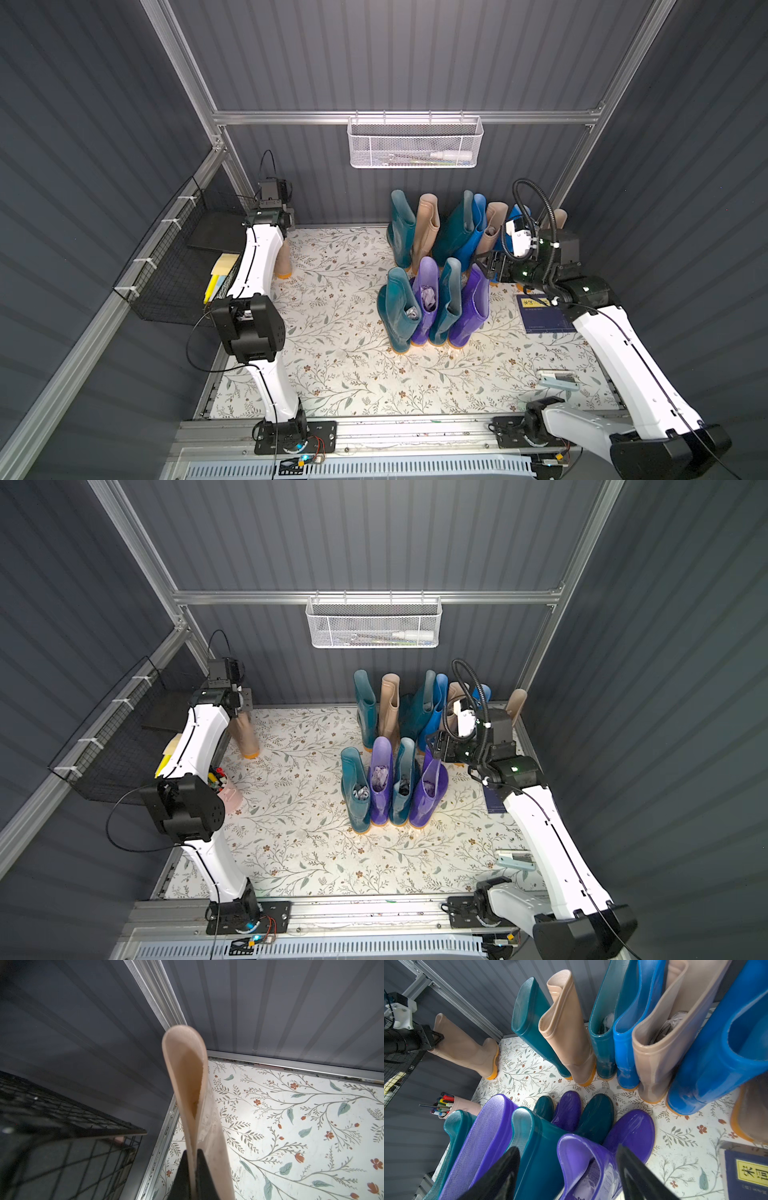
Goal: Match and arrange rain boots in pairs
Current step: Adjust the rain boot at the corner of the board.
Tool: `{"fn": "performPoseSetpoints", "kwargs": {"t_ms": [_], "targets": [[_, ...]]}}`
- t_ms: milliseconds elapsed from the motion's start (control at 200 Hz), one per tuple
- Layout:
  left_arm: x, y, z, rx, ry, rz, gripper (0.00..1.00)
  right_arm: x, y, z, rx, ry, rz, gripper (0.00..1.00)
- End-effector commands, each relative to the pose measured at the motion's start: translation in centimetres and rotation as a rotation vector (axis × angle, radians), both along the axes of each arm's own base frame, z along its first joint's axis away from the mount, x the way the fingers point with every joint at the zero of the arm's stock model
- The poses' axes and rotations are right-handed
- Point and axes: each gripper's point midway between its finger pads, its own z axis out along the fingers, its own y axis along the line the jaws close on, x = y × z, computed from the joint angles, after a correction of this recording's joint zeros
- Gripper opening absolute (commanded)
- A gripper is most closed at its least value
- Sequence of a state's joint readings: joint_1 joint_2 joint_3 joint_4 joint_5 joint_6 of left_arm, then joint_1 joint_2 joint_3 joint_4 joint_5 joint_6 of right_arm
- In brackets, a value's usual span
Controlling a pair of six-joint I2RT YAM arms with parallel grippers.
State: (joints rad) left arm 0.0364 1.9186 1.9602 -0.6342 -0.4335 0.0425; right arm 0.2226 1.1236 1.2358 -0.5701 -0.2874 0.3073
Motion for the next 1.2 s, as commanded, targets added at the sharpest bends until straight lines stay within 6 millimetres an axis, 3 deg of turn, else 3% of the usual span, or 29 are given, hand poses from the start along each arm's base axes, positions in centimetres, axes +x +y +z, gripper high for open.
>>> {"fn": "performPoseSetpoints", "kwargs": {"t_ms": [0, 395, 730, 1196], "targets": [[0.7, 0.5, 5.1, -0.008, -0.178, 0.018, 0.0, -0.5, 0.1, 0.0, -0.001, -0.004, 0.004, 0.77], [2.3, 0.0, 3.6, -0.01, -0.163, -0.025, 0.0, -0.5, 0.0, -0.1, -0.006, -0.001, 0.001, 0.77], [2.5, 0.3, 2.3, -0.029, -0.146, 0.007, 0.0, -0.4, 0.0, -0.4, -0.017, 0.006, 0.001, 0.77], [3.5, 0.0, 3.6, -0.109, -0.175, 0.039, 0.0, -0.1, 0.0, -0.6, -0.018, 0.015, 0.002, 0.77]]}}
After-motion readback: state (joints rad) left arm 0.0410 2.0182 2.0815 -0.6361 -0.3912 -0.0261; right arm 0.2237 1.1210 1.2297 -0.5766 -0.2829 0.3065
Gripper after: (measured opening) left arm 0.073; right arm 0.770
